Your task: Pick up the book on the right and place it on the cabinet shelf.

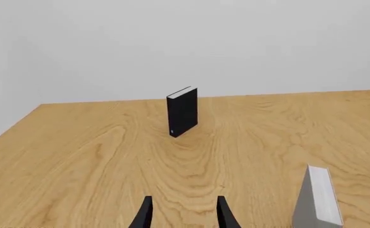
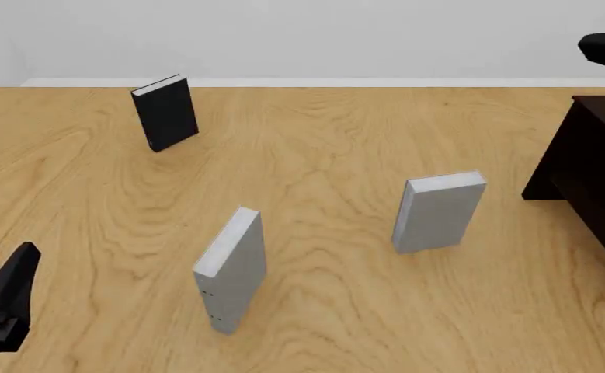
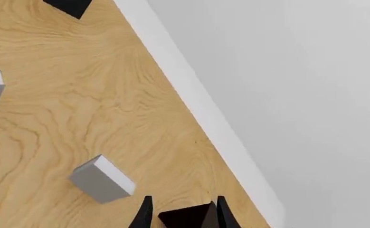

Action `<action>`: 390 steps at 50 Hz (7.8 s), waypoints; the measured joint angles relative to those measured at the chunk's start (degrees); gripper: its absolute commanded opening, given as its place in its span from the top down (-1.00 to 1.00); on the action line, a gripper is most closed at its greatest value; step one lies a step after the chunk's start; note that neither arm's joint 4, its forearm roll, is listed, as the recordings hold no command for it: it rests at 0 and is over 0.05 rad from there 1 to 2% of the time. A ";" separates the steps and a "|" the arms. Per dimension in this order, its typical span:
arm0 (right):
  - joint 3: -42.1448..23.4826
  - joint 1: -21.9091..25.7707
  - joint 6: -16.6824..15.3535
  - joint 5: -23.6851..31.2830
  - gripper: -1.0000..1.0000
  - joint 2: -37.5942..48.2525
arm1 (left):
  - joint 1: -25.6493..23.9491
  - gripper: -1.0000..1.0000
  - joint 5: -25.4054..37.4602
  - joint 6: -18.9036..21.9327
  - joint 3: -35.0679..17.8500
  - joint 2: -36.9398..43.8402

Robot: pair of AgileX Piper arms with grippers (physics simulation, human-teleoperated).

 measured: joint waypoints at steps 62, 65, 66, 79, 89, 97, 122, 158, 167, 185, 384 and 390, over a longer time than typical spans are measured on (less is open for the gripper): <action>-12.10 8.38 -16.01 20.79 -1.00 22.90 | -0.60 -1.00 -0.41 1.54 0.02 0.45; -11.49 8.52 -17.12 21.04 -1.00 23.02 | -0.64 -1.00 -0.38 1.60 0.02 0.48; -11.36 8.59 -17.38 21.09 -1.00 23.10 | -0.66 -1.00 -0.39 1.62 0.02 0.50; -9.07 7.29 -21.98 20.10 -1.00 24.13 | -0.71 -1.00 -0.28 2.02 0.02 0.53; -8.14 6.28 -24.09 18.85 -1.00 25.75 | -0.76 -1.00 -0.11 2.27 0.02 0.45; -7.96 5.84 -24.63 18.05 -1.00 27.41 | -0.72 -1.00 0.11 2.40 0.02 0.35; -6.69 5.00 -24.38 15.68 -1.00 31.16 | -0.30 -1.00 0.87 2.94 -0.01 0.03; -4.46 7.35 -21.41 10.91 -1.00 36.09 | 0.16 -1.00 1.51 3.98 0.01 0.21; -3.22 6.85 -21.13 9.36 -1.00 37.20 | 0.26 -1.00 1.68 4.40 0.01 0.23; -1.84 5.58 -20.65 6.41 -1.00 39.19 | 0.36 -1.00 1.68 5.12 0.02 0.49; 26.84 -3.51 -30.49 -28.42 1.00 13.37 | -0.42 -1.00 0.45 5.43 0.00 0.00; 30.43 -4.15 -29.88 -33.93 1.00 11.45 | 0.41 -1.00 -0.33 5.03 0.01 0.36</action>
